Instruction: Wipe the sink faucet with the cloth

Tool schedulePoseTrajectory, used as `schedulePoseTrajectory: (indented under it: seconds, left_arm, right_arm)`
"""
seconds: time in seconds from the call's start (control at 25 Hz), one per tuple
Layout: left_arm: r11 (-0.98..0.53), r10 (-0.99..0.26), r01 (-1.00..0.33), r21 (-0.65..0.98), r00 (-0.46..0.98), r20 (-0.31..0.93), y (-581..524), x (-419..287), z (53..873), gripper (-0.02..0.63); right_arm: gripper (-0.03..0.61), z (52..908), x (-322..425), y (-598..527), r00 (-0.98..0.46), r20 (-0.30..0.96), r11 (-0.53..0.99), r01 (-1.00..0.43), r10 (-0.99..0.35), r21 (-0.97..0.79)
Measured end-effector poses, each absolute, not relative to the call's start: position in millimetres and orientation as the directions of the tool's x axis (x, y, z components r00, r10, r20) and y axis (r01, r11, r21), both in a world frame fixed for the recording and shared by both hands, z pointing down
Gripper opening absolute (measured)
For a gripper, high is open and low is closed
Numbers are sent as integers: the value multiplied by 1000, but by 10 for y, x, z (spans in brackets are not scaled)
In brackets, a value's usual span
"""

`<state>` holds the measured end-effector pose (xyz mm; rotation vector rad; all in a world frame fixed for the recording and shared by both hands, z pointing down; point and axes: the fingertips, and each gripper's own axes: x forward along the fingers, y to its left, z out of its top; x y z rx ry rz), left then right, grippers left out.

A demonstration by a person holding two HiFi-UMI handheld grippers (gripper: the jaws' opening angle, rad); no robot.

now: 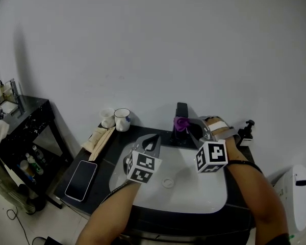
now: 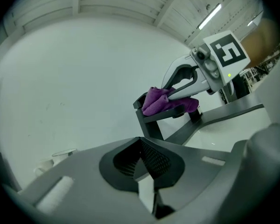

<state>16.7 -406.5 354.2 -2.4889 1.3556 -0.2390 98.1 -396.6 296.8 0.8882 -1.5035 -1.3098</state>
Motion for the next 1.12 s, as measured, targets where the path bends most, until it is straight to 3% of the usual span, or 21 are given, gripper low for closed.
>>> schedulePoseTrajectory:
  seconds: [0.6,1.12]
  left_arm:
    - [-535,-830,-796,-282,557,2,-4086,166,3549,17]
    - [-495,-851,-806,-323,525,-5,-4105,39,3493,17]
  right_arm:
    - [61,3092,870,-4130,-317,218,189,118,-923,975]
    - [61,3134,732,-3543,-358,245,180,205,-901,962]
